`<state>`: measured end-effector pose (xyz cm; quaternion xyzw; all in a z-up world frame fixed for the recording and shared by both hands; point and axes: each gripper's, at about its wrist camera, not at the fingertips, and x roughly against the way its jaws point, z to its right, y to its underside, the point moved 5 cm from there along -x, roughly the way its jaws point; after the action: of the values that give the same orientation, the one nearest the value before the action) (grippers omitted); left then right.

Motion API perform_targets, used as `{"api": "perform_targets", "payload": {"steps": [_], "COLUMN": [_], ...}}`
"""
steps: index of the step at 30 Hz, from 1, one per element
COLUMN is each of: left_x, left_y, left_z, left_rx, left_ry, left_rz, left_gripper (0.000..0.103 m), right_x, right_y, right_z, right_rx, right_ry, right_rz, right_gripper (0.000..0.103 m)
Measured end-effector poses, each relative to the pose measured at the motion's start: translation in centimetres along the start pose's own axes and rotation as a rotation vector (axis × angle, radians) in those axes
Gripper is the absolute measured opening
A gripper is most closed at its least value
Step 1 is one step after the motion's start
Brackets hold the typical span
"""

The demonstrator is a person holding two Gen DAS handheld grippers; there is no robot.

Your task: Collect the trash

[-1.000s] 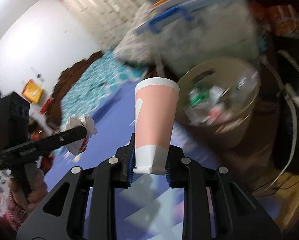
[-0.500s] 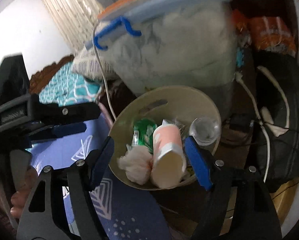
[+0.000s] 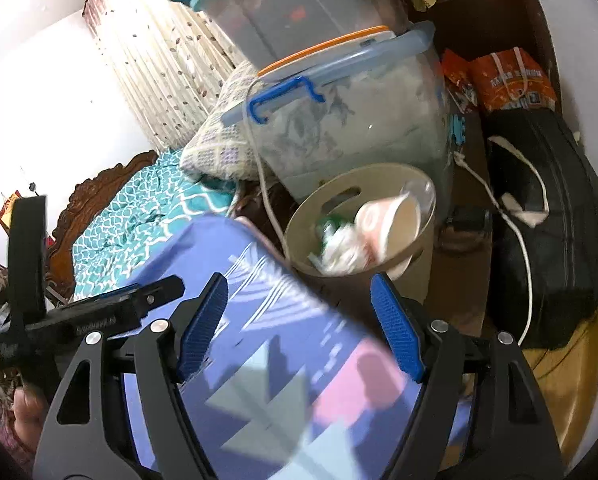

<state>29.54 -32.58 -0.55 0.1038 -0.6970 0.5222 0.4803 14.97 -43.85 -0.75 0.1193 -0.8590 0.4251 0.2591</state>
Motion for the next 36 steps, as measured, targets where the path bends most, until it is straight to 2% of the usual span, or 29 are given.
{"api": "perform_targets", "payload": {"steps": [3, 5, 8, 13, 17, 21, 30, 36], "left_x": [2.7, 4.6, 6.8, 9.7, 11.0, 11.8, 12.9, 13.3], "left_y": [2.3, 4.0, 6.1, 8.8, 10.1, 11.2, 12.1, 12.2], "left_z": [-1.5, -2.7, -3.9, -5.9, -7.2, -8.7, -9.8, -9.8], "left_rx": [0.005, 0.017, 0.016, 0.042, 0.07, 0.091, 0.098, 0.103], "left_ry": [-0.029, -0.046, -0.074, -0.094, -0.103, -0.126, -0.196, -0.199], "left_rz": [0.027, 0.044, 0.058, 0.079, 0.08, 0.067, 0.078, 0.077], "left_gripper": [0.089, 0.09, 0.093, 0.095, 0.095, 0.095, 0.095, 0.095], "right_x": [0.5, 0.9, 1.7, 2.8, 4.1, 5.1, 5.4, 5.3], "right_y": [2.0, 3.4, 5.0, 5.7, 5.6, 5.9, 7.2, 7.3], "right_z": [-1.2, -2.0, -3.5, -6.4, -8.6, -10.2, -12.4, -12.5], "right_rx": [-0.022, -0.035, -0.04, -0.025, 0.01, 0.024, 0.064, 0.061], "right_ry": [-0.008, -0.005, 0.005, -0.001, 0.005, 0.015, 0.029, 0.028], "right_rz": [-0.033, -0.051, -0.061, -0.06, -0.016, 0.021, 0.02, 0.015], "right_gripper": [0.075, 0.075, 0.08, 0.085, 0.09, 0.096, 0.099, 0.099]}}
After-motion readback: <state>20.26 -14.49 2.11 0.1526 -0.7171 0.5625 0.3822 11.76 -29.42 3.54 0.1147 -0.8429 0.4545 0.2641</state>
